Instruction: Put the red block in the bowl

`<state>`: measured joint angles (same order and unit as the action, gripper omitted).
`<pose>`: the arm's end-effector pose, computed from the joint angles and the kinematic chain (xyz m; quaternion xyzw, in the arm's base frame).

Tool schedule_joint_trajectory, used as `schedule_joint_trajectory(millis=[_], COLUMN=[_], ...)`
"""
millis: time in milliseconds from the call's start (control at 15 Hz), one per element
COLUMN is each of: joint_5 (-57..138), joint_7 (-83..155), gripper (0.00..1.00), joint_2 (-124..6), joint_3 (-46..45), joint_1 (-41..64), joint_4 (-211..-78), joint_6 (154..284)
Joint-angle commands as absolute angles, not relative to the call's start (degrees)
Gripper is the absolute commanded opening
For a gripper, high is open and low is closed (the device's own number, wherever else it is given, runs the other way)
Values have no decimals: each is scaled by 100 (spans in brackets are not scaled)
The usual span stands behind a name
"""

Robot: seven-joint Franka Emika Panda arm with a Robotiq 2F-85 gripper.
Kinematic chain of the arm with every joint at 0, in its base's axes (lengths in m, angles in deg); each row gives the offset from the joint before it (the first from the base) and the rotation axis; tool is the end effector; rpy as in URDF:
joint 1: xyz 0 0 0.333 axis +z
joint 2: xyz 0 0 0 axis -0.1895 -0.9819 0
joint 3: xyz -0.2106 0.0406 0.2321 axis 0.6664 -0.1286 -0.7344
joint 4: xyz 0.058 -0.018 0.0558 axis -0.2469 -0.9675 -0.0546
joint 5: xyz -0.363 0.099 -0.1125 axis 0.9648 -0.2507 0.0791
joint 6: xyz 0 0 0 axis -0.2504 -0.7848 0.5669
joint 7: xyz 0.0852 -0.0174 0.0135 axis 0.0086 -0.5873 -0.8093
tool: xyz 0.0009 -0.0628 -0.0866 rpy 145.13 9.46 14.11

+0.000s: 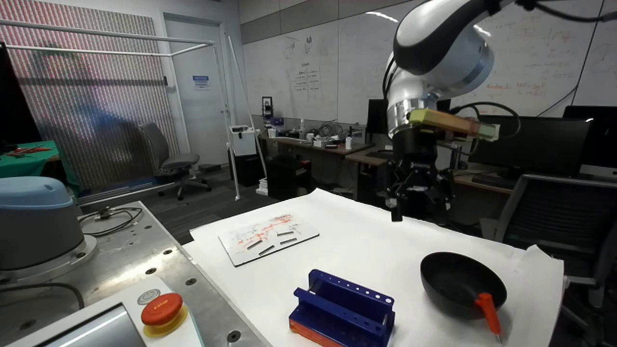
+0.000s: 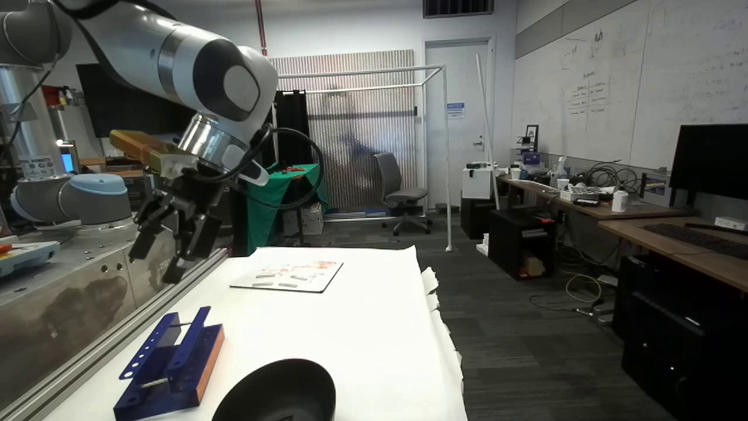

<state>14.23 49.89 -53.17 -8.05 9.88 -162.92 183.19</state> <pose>0.5502 0.0592 0.3733 -0.9391 0.2023 0.2279 0.1587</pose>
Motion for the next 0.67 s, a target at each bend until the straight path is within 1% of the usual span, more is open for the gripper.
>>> schedule_joint_trajectory(millis=[0,133,200,600], joint_5=[827,1109,1078,1095], joint_7=[3920,3974,4130,4062], gripper=[100,100,100,100], joint_2=[-4549,-4295,-4711,-4447], joint_3=[-702,-660,-648,-647], joint_1=[940,1033,1028,1034], joint_4=[-16888,-17129,-16725,-17014], joint_6=[18379,18562,18330,18437])
